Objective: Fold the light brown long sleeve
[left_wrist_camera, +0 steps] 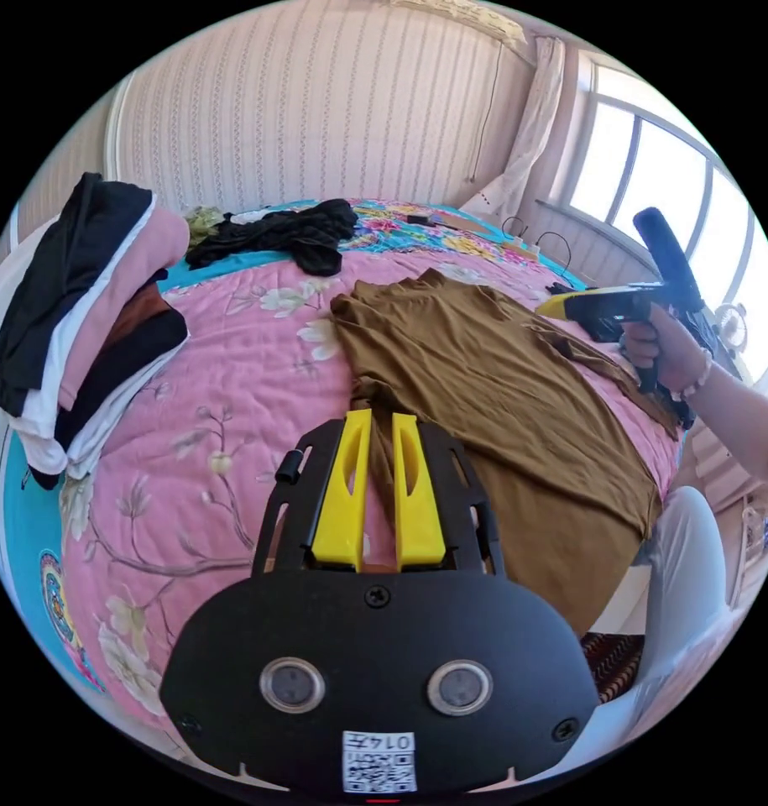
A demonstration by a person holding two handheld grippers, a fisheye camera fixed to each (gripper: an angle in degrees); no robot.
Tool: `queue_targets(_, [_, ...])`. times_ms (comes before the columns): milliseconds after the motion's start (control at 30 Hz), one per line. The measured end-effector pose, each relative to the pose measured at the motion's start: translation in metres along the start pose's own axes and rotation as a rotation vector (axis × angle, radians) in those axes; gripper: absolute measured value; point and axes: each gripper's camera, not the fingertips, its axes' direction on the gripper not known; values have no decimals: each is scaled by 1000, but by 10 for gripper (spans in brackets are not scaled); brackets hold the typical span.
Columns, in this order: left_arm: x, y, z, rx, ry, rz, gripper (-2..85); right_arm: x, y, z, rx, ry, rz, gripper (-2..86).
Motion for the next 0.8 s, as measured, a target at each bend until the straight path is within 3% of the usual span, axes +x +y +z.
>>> queue_targets(267, [-11,-47,85,-159,5,74,56,34,-108,99,-153,40,122,78])
queue_targets(500, [-34,-51,87,-100,148,-40,-1,38,-123,111,-204,24,26,7])
queue_targets(800, [-22,-54,121,-161,61,-5,2,55,-93,117,-232,29,103,28])
